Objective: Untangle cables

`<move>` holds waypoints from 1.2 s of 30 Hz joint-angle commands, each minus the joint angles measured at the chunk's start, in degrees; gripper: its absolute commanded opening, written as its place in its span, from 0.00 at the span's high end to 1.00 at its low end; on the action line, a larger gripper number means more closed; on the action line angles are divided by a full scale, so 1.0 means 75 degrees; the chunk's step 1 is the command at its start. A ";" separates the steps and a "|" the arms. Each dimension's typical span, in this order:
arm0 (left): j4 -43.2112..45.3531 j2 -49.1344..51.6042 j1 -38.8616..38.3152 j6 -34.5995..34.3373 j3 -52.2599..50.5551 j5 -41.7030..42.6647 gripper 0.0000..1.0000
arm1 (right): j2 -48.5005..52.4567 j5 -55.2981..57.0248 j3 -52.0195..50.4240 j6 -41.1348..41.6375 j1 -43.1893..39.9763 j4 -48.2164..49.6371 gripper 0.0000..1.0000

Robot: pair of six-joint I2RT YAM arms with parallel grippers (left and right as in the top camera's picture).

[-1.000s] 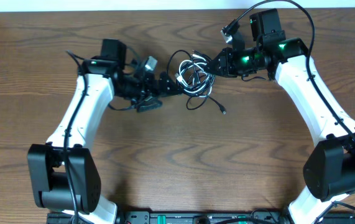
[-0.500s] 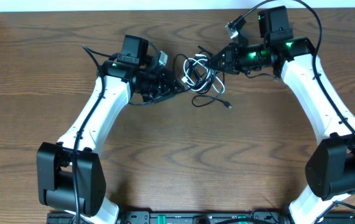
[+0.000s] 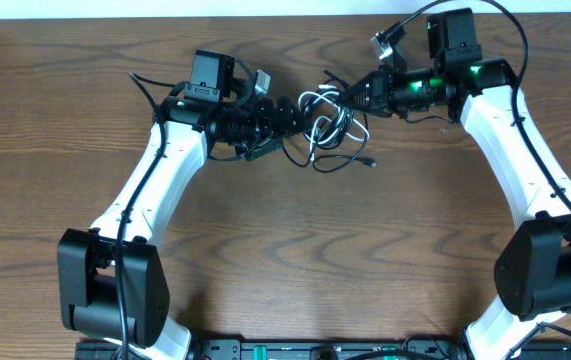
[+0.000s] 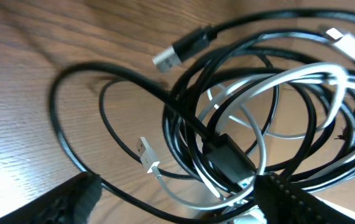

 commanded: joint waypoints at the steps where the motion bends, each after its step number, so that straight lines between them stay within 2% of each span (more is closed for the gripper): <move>1: 0.0023 0.0015 -0.0070 -0.0029 0.0020 0.0466 0.10 | -0.0149 -0.0697 0.0105 0.0230 0.0090 0.0233 0.99; 6: 0.0166 0.0015 -0.0300 -0.0026 0.0017 0.0152 0.07 | -0.0149 -0.0729 0.0105 0.0909 0.0184 0.0560 0.99; 9: 0.0058 0.0015 -0.0332 -0.0023 0.0017 -0.0694 0.53 | -0.0149 -0.0729 0.0105 0.0906 0.0184 0.0516 0.99; 10: 0.0026 0.0015 -0.0332 -0.0023 0.0017 -0.0822 0.60 | -0.0149 -0.0729 0.0105 0.0903 0.0184 0.0484 0.99; 11: -0.0041 0.0015 -0.0332 -0.0023 0.0017 -0.1029 0.75 | -0.0149 -0.0726 0.0105 0.0901 0.0184 0.0434 0.99; 13: -0.0128 0.0015 -0.0332 -0.0020 0.0017 -0.1256 0.91 | -0.0149 -0.0726 0.0105 0.0901 0.0175 0.0434 0.99; 19: -0.0484 0.0015 -0.0300 -0.0026 0.0017 -0.1798 0.92 | -0.0149 -0.0723 0.0105 0.1049 0.0073 0.0627 0.99; 23: -0.0481 0.0015 -0.0245 -0.0026 0.0017 -0.1801 0.92 | -0.0149 -0.0731 0.0105 0.1623 -0.0096 0.1113 0.99; 27: -0.0513 0.0015 -0.0105 -0.0026 0.0017 -0.1798 0.92 | -0.0149 -0.0729 0.0105 0.1635 -0.0309 0.1128 0.99; 29: -0.0580 0.0015 -0.0041 -0.0026 0.0017 -0.1920 0.92 | -0.0160 -0.1239 0.0105 0.2428 -0.0513 0.1230 0.99; 32: -0.0807 0.0015 -0.0055 -0.0026 0.0017 -0.2597 0.92 | -0.0163 -0.2702 0.0105 0.3360 -0.0731 0.2780 0.99; 34: -0.0874 0.0015 -0.0058 -0.0023 0.0017 -0.2623 0.92 | -0.0201 -0.2836 0.0105 0.3716 -0.0813 0.3652 0.99; 36: -0.0892 0.0015 -0.0058 -0.0023 0.0017 -0.2629 0.92 | -0.0283 -0.2623 0.0105 0.3835 -0.0871 0.3876 0.99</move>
